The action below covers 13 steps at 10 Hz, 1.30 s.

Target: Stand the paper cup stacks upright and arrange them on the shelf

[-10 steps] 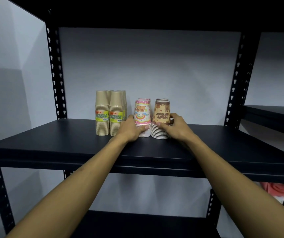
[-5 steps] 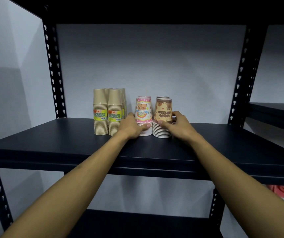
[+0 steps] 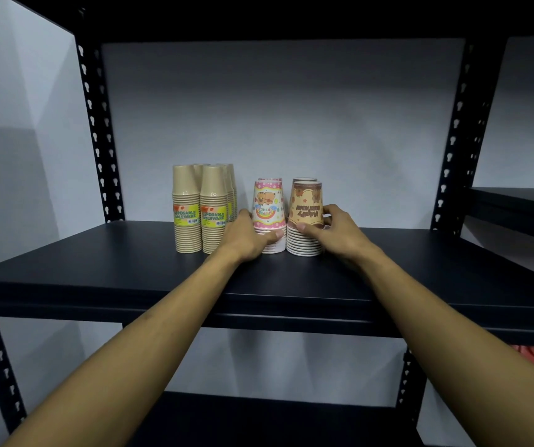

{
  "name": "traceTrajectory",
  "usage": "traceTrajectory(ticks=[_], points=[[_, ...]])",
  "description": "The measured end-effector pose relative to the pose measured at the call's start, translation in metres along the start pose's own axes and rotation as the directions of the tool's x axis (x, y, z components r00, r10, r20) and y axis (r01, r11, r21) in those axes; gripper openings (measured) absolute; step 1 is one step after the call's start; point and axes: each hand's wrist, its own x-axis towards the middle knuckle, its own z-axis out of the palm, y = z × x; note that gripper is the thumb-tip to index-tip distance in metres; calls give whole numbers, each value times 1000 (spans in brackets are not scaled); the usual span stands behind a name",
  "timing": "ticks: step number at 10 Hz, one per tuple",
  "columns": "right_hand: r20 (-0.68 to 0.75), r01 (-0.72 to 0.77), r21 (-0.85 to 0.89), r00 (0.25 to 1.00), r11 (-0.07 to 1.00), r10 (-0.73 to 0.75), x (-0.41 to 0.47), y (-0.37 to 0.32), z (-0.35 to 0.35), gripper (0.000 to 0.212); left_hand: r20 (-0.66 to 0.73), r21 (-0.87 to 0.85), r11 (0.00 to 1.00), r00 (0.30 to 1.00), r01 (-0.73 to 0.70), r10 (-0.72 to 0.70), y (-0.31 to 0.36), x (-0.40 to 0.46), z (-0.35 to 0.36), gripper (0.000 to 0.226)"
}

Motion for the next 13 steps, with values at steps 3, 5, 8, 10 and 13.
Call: traceTrajectory(ticks=[3, 5, 8, 10, 13], points=[[-12, 8, -63, 1000, 998, -9, -2, 1, 0, 71, -8, 11, 1000, 1000, -2, 3, 4, -5, -2, 74], [-17, 6, -83, 1000, 997, -7, -3, -1, 1, 67, 7, 54, 998, 1000, -22, 21, 7, -8, -3, 70], [-23, 5, -77, 1000, 997, -7, -4, -2, 3, 69, -28, 64, 998, 1000, 1, 1, 9, -9, -2, 75], [-22, 4, -71, 1000, 997, -5, -3, -1, 3, 69, -10, 85, 996, 1000, -2, 3, 10, -11, -2, 75], [-14, -149, -291, 988, 945, 152, -28, -4, -1, 92, 54, 96, 995, 998, 16, -22, 19, -54, -13, 97]])
